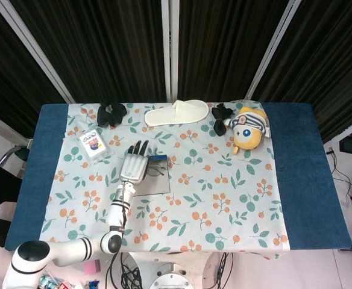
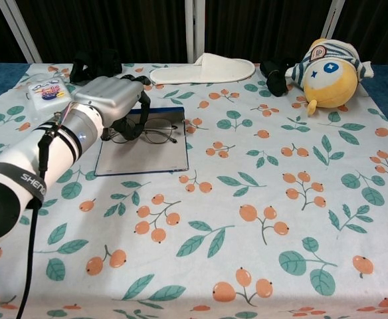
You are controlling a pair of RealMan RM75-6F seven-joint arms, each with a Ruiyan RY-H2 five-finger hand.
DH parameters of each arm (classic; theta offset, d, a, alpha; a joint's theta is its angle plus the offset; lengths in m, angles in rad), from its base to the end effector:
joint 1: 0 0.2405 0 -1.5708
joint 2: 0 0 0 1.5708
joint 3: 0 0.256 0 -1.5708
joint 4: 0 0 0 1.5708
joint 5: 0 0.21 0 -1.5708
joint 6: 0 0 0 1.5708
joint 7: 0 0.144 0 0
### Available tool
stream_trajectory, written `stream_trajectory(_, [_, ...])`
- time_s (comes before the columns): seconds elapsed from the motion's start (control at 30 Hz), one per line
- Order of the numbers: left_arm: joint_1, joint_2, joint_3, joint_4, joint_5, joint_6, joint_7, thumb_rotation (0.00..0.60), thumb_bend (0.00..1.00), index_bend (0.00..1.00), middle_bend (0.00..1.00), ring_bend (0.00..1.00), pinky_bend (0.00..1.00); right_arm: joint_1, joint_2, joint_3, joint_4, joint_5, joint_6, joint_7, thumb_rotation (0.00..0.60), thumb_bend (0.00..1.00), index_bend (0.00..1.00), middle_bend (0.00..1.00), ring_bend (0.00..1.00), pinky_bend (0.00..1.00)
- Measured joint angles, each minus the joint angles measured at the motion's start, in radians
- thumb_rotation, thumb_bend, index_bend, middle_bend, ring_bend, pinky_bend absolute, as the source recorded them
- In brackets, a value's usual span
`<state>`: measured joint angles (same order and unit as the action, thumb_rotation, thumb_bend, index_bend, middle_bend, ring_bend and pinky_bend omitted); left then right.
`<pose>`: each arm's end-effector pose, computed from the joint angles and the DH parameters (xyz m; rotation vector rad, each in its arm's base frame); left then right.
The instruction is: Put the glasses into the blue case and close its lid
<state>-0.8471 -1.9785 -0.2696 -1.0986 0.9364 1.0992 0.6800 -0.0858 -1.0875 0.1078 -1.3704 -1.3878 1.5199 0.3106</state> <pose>-0.1102 0.3598 -0.0987 -1.7130 -0.7897 -0.7949 -0.3892 -0.1301 0.2221 1.0951 -0.9558 0.8352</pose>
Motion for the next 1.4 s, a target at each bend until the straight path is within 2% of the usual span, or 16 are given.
stream_trajectory(0.1, [0.000,-0.011,0.001,0.030,0.019,0.005,-0.015,0.600,0.47,0.44,0.00,0.04,0.18,0.003,0.000,-0.001,0.000,0.001,-0.009,-0.001,0.600,0.25,0.00,0.00,0.00,0.00])
stream_trajectory(0.2, [0.005,-0.020,0.002,0.045,0.028,0.004,-0.025,0.600,0.47,0.28,0.00,0.04,0.18,0.006,0.002,-0.004,-0.003,0.002,-0.016,-0.015,0.600,0.31,0.00,0.00,0.00,0.00])
stream_trajectory(0.3, [0.009,-0.017,0.007,0.043,0.039,0.006,-0.023,0.600,0.47,0.13,0.00,0.04,0.17,0.007,0.005,-0.003,-0.013,0.006,-0.021,-0.023,0.600,0.32,0.00,0.00,0.00,0.00])
stream_trajectory(0.57, [0.028,-0.002,0.018,0.022,0.063,0.023,-0.013,0.600,0.47,0.01,0.00,0.04,0.17,0.009,0.012,-0.006,-0.035,0.004,-0.023,-0.045,0.600,0.32,0.00,0.00,0.00,0.00])
stream_trajectory(0.83, [0.060,0.026,0.039,-0.052,0.126,0.077,-0.037,0.600,0.45,0.00,0.00,0.04,0.17,0.011,0.015,-0.010,-0.049,0.004,-0.030,-0.064,0.600,0.32,0.00,0.00,0.00,0.00])
stream_trajectory(1.0, [0.075,0.060,0.054,-0.117,0.170,0.093,-0.051,0.600,0.39,0.00,0.00,0.04,0.17,0.013,0.012,-0.012,-0.051,0.002,-0.030,-0.069,0.600,0.32,0.00,0.00,0.00,0.00])
stream_trajectory(1.17, [0.063,0.066,0.045,-0.120,0.156,0.041,-0.051,0.600,0.23,0.00,0.00,0.04,0.17,0.009,0.010,-0.009,-0.049,0.006,-0.022,-0.065,0.600,0.32,0.00,0.00,0.00,0.00])
stream_trajectory(1.4, [0.034,0.038,0.020,-0.073,0.081,-0.050,-0.040,0.600,0.15,0.00,0.00,0.04,0.17,0.005,0.011,-0.001,-0.039,0.025,-0.027,-0.048,0.600,0.32,0.00,0.00,0.00,0.00])
